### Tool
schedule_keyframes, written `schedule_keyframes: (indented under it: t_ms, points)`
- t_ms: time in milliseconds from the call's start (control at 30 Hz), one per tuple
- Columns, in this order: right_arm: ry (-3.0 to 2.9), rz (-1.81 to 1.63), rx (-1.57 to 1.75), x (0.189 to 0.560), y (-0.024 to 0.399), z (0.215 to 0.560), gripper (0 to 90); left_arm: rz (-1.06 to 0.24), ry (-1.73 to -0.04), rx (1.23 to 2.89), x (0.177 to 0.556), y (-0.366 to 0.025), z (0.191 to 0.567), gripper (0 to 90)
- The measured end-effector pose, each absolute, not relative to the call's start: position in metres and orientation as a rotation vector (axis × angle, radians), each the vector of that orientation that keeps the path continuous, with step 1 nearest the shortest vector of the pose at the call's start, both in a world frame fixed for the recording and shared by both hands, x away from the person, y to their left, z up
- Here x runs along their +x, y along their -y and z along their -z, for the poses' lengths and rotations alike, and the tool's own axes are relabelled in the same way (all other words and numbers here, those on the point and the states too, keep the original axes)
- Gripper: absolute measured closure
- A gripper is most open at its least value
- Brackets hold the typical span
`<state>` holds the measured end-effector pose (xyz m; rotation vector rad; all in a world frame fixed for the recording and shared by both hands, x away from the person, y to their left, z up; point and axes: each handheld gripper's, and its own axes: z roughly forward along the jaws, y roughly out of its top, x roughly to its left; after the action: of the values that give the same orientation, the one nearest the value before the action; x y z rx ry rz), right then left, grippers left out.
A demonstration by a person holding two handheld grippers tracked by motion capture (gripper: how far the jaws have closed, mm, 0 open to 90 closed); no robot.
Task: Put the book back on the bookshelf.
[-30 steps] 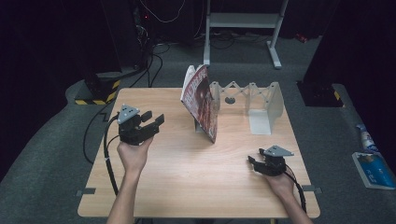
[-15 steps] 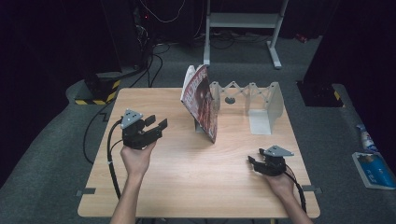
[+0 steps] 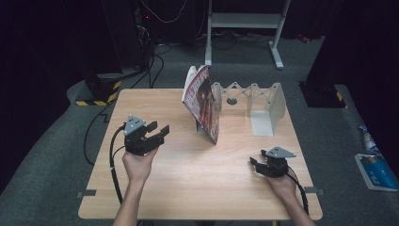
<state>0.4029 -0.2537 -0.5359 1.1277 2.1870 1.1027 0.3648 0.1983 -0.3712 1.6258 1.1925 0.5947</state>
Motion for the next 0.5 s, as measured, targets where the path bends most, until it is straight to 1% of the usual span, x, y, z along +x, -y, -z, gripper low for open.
schedule_keyframes:
  t_ms: [500]
  points:
    - [-2.187,-1.102,1.127,0.403,0.254,0.536,37.7,-0.558,-1.19,1.644,0.364,-0.194,0.383,46.2]
